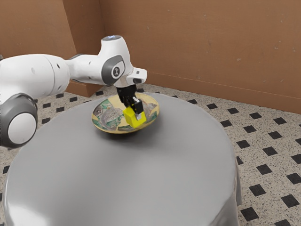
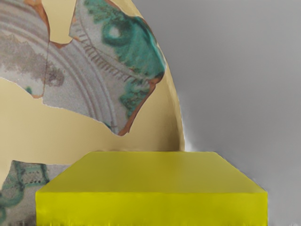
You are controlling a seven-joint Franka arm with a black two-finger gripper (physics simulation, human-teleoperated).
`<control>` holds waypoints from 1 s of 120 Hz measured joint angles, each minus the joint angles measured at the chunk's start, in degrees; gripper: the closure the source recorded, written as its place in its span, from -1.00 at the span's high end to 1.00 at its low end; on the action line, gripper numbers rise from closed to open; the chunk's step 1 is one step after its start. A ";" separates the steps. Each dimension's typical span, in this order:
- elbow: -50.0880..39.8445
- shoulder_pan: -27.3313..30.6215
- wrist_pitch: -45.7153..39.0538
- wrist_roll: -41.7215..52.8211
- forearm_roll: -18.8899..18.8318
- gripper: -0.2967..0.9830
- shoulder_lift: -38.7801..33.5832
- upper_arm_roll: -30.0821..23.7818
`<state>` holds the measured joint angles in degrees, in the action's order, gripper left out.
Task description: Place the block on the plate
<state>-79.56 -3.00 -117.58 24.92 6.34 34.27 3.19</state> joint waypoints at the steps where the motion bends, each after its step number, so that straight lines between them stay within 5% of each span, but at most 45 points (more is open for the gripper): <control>1: 0.14 0.12 0.00 0.01 0.00 0.09 0.11 0.05; 73: 10.46 5.35 -0.39 0.27 0.46 0.07 10.89 1.67; 120: 8.18 5.07 0.04 0.46 0.23 0.45 5.49 1.17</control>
<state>-71.38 2.07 -117.54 25.38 6.57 39.77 4.36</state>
